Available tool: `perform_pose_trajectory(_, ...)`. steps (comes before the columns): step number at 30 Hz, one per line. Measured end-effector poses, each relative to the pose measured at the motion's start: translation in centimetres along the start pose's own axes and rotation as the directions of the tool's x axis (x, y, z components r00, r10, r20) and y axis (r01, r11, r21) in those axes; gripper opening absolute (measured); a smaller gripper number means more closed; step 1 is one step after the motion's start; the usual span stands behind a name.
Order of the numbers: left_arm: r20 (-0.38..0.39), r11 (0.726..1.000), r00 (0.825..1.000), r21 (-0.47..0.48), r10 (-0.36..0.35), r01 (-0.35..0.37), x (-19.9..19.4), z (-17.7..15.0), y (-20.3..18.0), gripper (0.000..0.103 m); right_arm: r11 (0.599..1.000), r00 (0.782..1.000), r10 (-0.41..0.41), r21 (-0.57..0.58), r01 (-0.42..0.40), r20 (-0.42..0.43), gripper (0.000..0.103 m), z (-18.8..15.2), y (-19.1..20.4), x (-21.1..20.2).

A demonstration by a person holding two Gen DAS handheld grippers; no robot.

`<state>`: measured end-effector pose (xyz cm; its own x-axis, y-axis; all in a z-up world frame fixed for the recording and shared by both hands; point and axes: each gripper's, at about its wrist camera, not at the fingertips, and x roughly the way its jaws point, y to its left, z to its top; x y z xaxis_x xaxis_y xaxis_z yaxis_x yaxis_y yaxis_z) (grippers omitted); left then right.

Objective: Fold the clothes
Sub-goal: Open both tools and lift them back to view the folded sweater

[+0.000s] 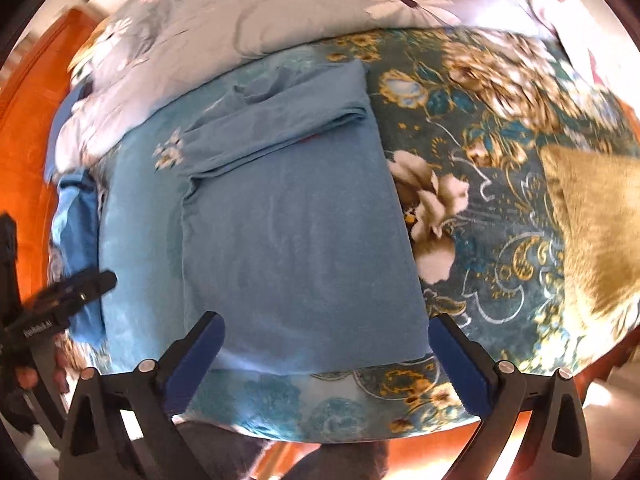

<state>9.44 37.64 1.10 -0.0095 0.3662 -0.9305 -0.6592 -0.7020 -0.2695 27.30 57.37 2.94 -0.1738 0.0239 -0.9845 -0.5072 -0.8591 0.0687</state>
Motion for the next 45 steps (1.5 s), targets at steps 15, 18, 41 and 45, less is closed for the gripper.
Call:
perform_pose_trajectory(15,0.270,0.969,0.932,-0.021,0.242,-0.246,-6.7,-6.1,-7.3,0.103,0.931,0.975,0.074,-0.366,0.009,0.212,0.103,-4.0,0.2,-6.2)
perform_pose_trajectory(18,0.295,0.978,0.932,-0.078,0.209,-0.195,-7.7,-7.1,-7.7,0.103,0.910,0.980,0.044,-0.412,0.041,0.194,0.103,-5.0,0.0,-6.0)
perform_pose_trajectory(41,0.499,0.967,0.831,-0.063,0.245,-0.247,-11.7,-5.9,-8.7,0.103,0.902,0.841,0.020,-0.372,0.218,0.541,0.103,-5.3,-0.6,-13.1)
perform_pose_trajectory(45,0.476,0.971,0.849,-0.041,0.228,-0.237,-11.2,-4.7,-8.4,0.103,0.944,0.892,-0.002,-0.293,0.150,0.451,0.103,-2.9,-1.2,-11.9)
